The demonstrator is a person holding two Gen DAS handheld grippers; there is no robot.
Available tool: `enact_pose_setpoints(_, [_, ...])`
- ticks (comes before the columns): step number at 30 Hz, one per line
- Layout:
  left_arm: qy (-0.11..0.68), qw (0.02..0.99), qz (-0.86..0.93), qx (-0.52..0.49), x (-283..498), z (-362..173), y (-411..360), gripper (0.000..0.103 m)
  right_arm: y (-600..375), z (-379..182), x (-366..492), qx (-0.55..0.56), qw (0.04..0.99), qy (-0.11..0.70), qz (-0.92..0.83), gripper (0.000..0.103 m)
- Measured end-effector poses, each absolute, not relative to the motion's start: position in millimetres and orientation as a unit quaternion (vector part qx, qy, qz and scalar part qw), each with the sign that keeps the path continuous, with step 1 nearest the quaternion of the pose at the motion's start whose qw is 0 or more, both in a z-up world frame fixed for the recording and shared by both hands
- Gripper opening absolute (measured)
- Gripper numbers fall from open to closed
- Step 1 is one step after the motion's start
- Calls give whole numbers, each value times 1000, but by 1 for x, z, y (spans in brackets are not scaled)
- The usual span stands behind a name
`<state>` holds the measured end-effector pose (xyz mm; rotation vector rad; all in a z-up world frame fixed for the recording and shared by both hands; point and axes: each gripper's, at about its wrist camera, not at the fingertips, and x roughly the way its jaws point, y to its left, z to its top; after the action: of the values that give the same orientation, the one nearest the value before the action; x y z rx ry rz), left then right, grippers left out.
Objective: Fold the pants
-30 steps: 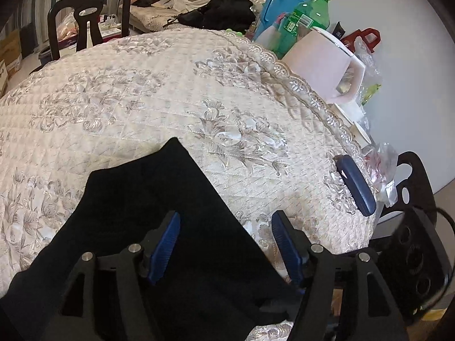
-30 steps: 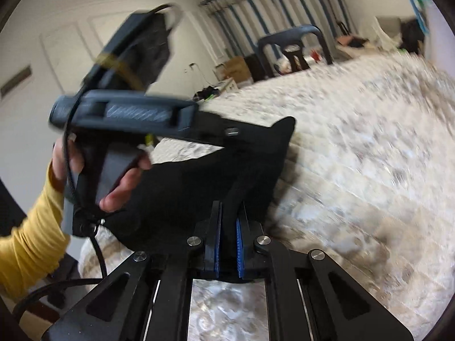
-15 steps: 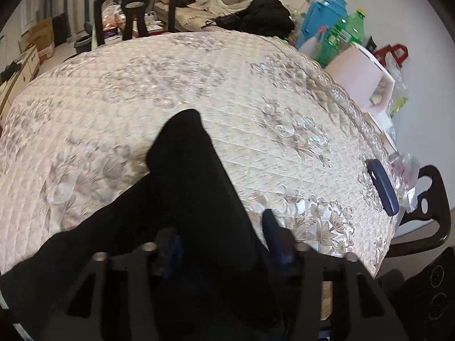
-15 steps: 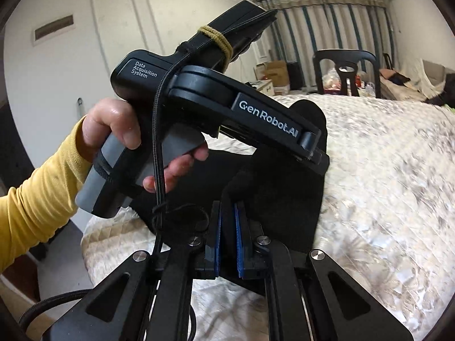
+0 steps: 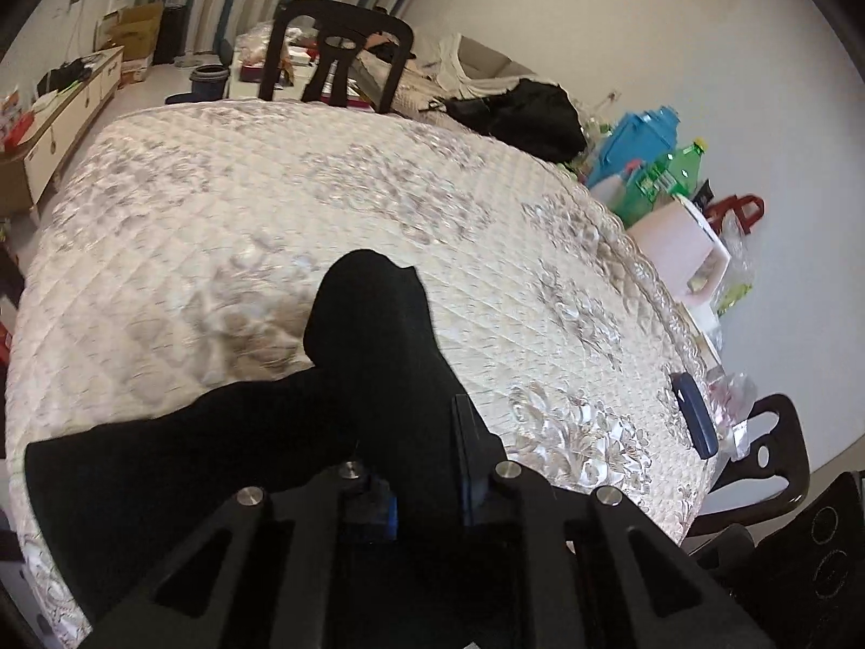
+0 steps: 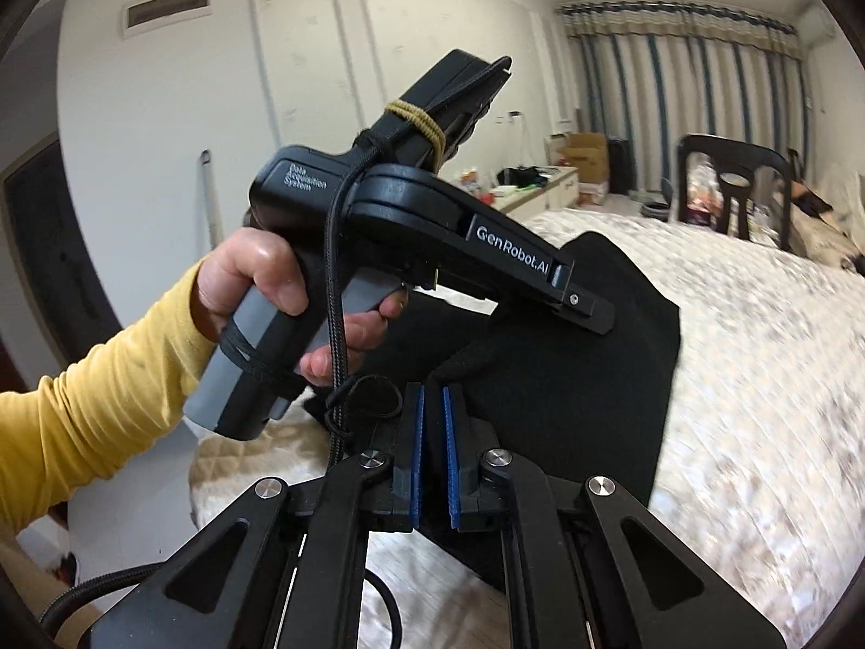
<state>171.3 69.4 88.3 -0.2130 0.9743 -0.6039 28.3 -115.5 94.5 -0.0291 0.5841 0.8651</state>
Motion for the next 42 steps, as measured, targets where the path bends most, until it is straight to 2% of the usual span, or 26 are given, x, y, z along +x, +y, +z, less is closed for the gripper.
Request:
enact_pose_setpoints(14, [424, 859, -242, -157, 154, 73, 170, 17, -41, 87, 42, -53, 824, 284, 488, 6])
enact_pose_setpoints(28, [438, 845, -234, -197, 159, 38, 212, 17, -19, 58, 77, -45, 793, 328, 511, 6])
enact_pose_setpoints(30, [437, 845, -233, -200, 158, 36, 215, 21, -18, 56, 77, -41, 791, 331, 513, 6])
enact_pose_setpoints(35, [441, 844, -227, -205, 154, 27, 223, 23, -10, 43, 81, -27, 778, 363, 512, 10])
enact_pose_setpoints(42, [433, 866, -184, -168, 142, 36, 226, 39, -8, 49, 75, -31, 768, 360, 529, 20])
